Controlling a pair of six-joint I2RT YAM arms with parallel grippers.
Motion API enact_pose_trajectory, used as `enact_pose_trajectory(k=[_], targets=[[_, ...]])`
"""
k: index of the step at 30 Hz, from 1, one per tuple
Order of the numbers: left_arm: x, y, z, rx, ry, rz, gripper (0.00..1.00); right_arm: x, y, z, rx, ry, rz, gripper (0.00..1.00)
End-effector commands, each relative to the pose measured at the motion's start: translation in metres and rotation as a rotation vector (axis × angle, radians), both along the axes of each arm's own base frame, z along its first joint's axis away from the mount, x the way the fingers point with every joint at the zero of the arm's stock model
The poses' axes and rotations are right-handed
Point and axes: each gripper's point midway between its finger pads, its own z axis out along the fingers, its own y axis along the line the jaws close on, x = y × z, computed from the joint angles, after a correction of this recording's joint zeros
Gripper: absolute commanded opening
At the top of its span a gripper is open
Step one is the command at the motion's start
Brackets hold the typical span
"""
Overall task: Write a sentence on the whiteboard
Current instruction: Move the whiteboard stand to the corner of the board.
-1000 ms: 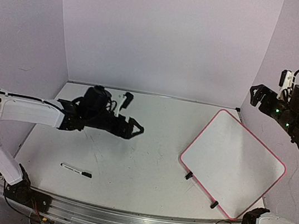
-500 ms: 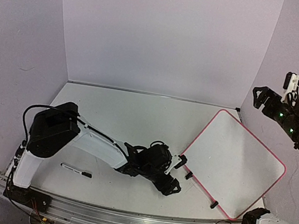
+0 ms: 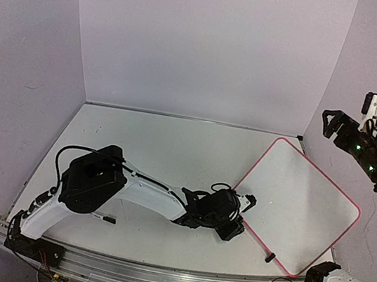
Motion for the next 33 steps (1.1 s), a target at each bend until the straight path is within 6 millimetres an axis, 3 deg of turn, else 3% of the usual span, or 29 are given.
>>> enact_pose_trajectory(k=[1,12,17,26,33], targets=[[0.013,0.007,-0.021,0.081,-0.071,0.049,0.49,-0.002,-0.003,0.008,0.004,-0.032,-0.013,0.98],[0.021,0.001,-0.013,0.062,-0.141,0.048,0.31,0.004,0.002,-0.001,0.007,-0.004,0.002,0.98],[0.023,0.006,-0.015,0.063,-0.169,0.052,0.17,0.007,0.004,-0.004,0.013,0.005,0.010,0.98],[0.033,0.031,-0.021,0.098,-0.244,0.116,0.00,0.012,0.008,-0.011,0.011,0.028,0.022,0.98],[0.053,0.067,-0.030,0.164,-0.295,0.224,0.00,0.017,0.012,-0.013,0.008,0.041,0.036,0.98]])
